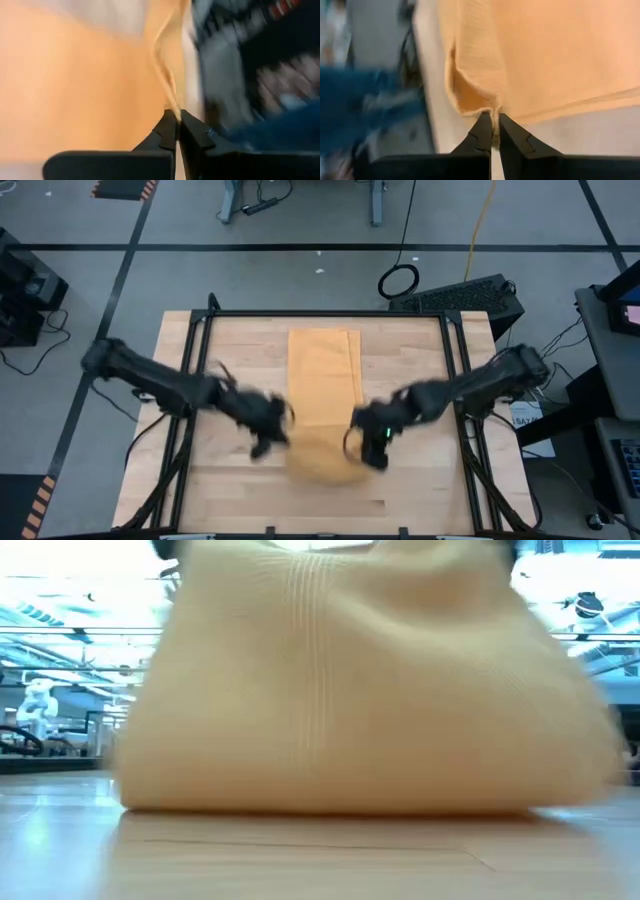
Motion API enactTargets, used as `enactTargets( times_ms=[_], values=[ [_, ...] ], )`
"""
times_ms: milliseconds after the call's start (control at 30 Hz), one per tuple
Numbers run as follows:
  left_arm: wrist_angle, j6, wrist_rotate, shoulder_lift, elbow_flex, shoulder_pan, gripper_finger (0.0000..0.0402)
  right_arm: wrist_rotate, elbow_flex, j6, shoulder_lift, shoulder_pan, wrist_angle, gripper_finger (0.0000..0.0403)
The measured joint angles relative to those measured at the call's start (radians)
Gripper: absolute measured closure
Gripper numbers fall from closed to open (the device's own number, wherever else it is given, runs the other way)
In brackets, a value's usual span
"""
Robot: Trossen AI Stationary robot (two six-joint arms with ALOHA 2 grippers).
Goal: Roll towel
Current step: Roll the yellow towel
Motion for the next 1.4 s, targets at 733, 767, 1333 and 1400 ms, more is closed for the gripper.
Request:
enactTargets(
  times_ms=[733, 767, 1333, 1400],
  values=[
    [1.011, 0.519, -0.125, -0.052, 0.184, 0.895, 0.0391, 0.305, 0.049, -0.618, -0.135, -0.771, 1.424, 0.0399],
    [1.011, 0.486, -0.073, -0.022, 0.23, 0.912, 0.0391, 0.274, 0.083, -0.602, -0.119, -0.783, 1.427, 0.0399],
    [0.473, 0.06, 0.386, 0.012, 0.617, 0.892, 0.0393, 0.078, 0.709, -0.438, -0.068, -0.729, 0.265, 0.0399],
    [0.387, 0.053, 0.405, -0.025, 0.617, 0.856, 0.0396, 0.038, 0.707, -0.399, -0.072, -0.701, 0.181, 0.0399]
  ],
)
